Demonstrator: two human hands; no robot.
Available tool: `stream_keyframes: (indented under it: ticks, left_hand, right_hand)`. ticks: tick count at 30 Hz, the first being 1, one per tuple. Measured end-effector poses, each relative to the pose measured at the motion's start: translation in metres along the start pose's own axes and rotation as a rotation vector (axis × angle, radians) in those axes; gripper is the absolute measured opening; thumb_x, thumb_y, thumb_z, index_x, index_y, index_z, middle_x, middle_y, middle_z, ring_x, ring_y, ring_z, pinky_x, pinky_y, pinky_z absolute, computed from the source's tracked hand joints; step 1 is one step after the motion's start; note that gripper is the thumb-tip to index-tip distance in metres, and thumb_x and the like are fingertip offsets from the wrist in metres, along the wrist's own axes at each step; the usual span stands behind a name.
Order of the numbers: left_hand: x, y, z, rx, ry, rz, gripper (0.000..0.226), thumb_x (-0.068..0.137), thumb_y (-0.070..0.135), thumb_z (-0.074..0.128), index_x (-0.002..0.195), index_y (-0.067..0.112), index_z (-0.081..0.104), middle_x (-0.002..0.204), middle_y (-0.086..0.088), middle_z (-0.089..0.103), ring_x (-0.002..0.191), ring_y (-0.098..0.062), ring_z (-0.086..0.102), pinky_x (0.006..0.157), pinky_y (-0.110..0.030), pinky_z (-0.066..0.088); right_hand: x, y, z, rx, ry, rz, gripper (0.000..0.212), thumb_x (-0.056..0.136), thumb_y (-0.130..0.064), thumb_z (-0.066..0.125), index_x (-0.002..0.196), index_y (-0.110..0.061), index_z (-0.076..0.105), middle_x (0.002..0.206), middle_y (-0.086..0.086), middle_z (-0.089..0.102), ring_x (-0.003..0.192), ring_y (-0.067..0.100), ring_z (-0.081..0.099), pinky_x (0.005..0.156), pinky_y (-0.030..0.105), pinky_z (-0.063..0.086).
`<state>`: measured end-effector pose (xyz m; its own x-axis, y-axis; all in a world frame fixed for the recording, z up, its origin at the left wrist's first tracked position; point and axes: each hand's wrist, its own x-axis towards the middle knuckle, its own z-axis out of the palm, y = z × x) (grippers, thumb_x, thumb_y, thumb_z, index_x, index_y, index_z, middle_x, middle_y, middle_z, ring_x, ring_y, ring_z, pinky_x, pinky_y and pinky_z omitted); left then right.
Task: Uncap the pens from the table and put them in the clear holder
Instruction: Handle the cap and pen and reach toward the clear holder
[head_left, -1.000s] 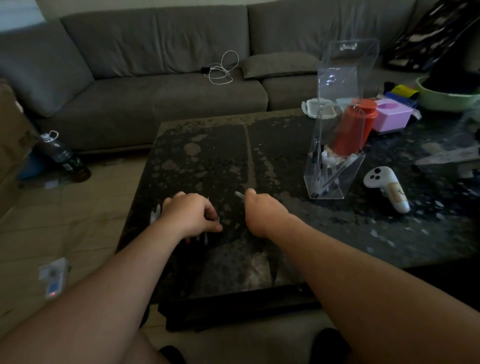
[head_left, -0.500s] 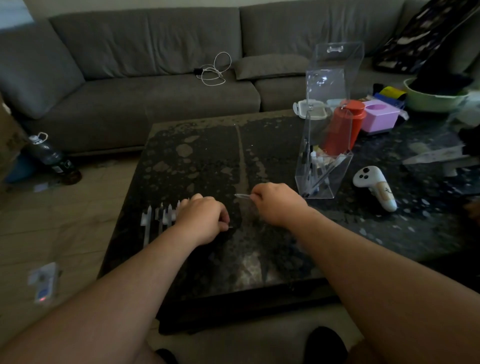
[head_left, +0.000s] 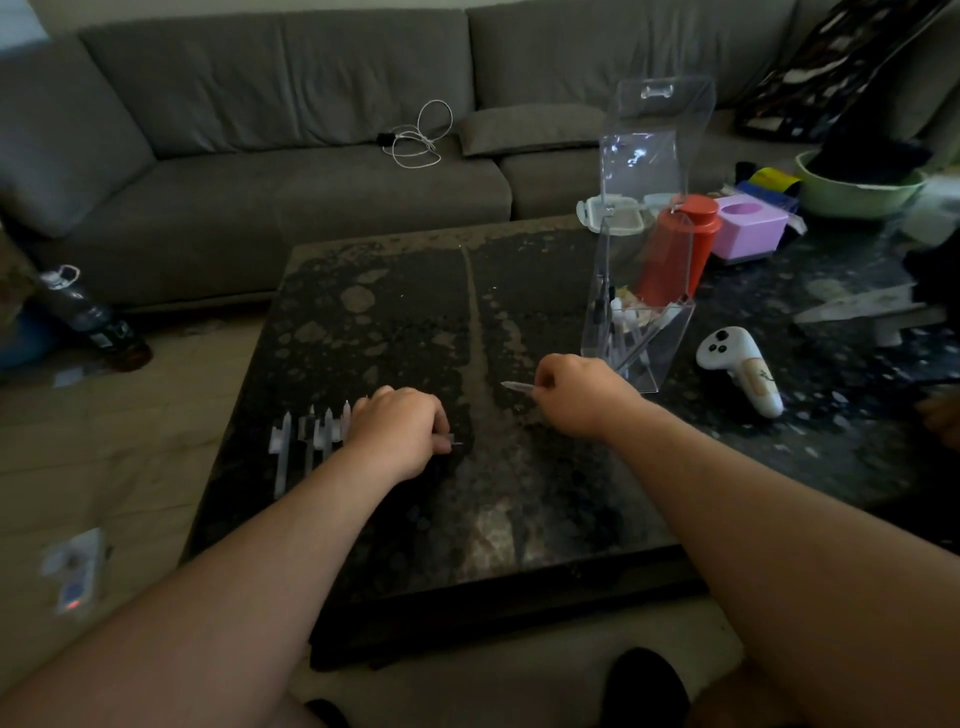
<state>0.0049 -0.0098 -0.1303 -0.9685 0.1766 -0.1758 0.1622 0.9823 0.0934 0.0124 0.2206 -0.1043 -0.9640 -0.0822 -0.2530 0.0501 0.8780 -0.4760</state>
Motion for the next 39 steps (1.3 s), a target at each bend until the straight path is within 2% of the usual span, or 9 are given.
stream_keyframes:
  ticks: [5,10,14,19,24,27,31,35,39]
  left_hand:
    - [0.001,-0.004,0.001,-0.166,0.123,-0.029,0.007,0.1,0.046,0.064,0.106,0.042,0.064,0.105,0.011,0.065,0.107,-0.019,0.058,0.096,-0.044,0.047]
    - [-0.001,-0.002,-0.003,-0.382,0.262,-0.003,0.01,0.096,0.033,0.073,0.104,0.038,0.069,0.095,0.016,0.067,0.094,-0.009,0.064,0.088,-0.04,0.056]
    - [-0.003,0.001,-0.004,-0.427,0.326,0.048,0.014,0.093,0.031,0.077,0.095,0.04,0.067,0.089,0.014,0.066,0.084,-0.006,0.062,0.079,-0.037,0.055]
    - [-0.005,0.006,-0.005,-0.437,0.352,0.095,0.011,0.092,0.03,0.079,0.098,0.035,0.071,0.092,0.012,0.067,0.084,-0.007,0.061,0.078,-0.034,0.054]
    - [-0.01,0.009,-0.007,-0.459,0.333,0.11,0.011,0.095,0.033,0.076,0.103,0.037,0.071,0.091,0.018,0.066,0.083,0.001,0.059,0.07,-0.022,0.045]
    - [-0.01,0.009,-0.005,-0.611,0.311,0.079,0.014,0.097,0.031,0.074,0.108,0.04,0.074,0.095,0.022,0.068,0.088,0.005,0.059,0.073,-0.016,0.044]
    - [-0.007,0.003,-0.005,-0.723,0.303,0.034,0.017,0.095,0.032,0.077,0.112,0.037,0.078,0.097,0.021,0.072,0.096,0.002,0.066,0.091,-0.027,0.053]
    - [-0.01,0.002,-0.009,-0.611,0.296,0.039,0.005,0.097,0.04,0.072,0.1,0.042,0.076,0.092,0.022,0.07,0.089,0.001,0.062,0.079,-0.028,0.049]
    - [-0.011,0.003,-0.011,-0.593,0.337,0.045,0.01,0.095,0.034,0.076,0.09,0.042,0.076,0.084,0.022,0.07,0.083,0.002,0.062,0.076,-0.026,0.049]
  right_hand:
    - [0.0,-0.004,0.005,-0.049,0.085,-0.11,0.018,0.097,-0.051,0.064,0.101,-0.033,0.067,0.098,-0.006,0.066,0.092,0.016,0.062,0.081,0.039,0.055]
    - [-0.001,-0.012,0.008,-0.09,0.23,-0.215,0.021,0.09,-0.059,0.067,0.089,-0.039,0.064,0.09,-0.012,0.065,0.087,0.014,0.061,0.074,0.034,0.053]
    - [-0.002,-0.015,0.009,-0.097,0.274,-0.238,0.021,0.09,-0.058,0.068,0.089,-0.038,0.065,0.091,-0.01,0.066,0.089,0.016,0.061,0.072,0.032,0.05]
    - [-0.003,-0.015,0.01,-0.104,0.288,-0.249,0.018,0.092,-0.056,0.068,0.09,-0.038,0.065,0.091,-0.011,0.063,0.088,0.014,0.055,0.071,0.03,0.043]
    - [-0.003,-0.017,0.012,-0.098,0.295,-0.266,0.017,0.093,-0.053,0.068,0.093,-0.036,0.068,0.094,-0.008,0.068,0.091,0.016,0.061,0.076,0.034,0.052]
    - [-0.003,-0.018,0.012,-0.08,0.312,-0.302,0.015,0.093,-0.049,0.069,0.096,-0.034,0.07,0.093,-0.007,0.067,0.09,0.017,0.06,0.077,0.035,0.052]
    - [-0.004,-0.018,0.009,-0.087,0.37,-0.374,0.011,0.092,-0.039,0.073,0.098,-0.03,0.074,0.091,-0.008,0.062,0.088,0.016,0.059,0.075,0.034,0.05]
    - [-0.006,-0.021,0.008,-0.119,0.406,-0.409,0.01,0.091,-0.031,0.075,0.1,-0.026,0.076,0.092,-0.005,0.059,0.09,0.021,0.06,0.077,0.038,0.053]
    - [-0.008,-0.028,0.008,-0.149,0.418,-0.394,0.007,0.091,-0.032,0.074,0.097,-0.029,0.076,0.095,-0.006,0.058,0.091,0.023,0.061,0.075,0.04,0.053]
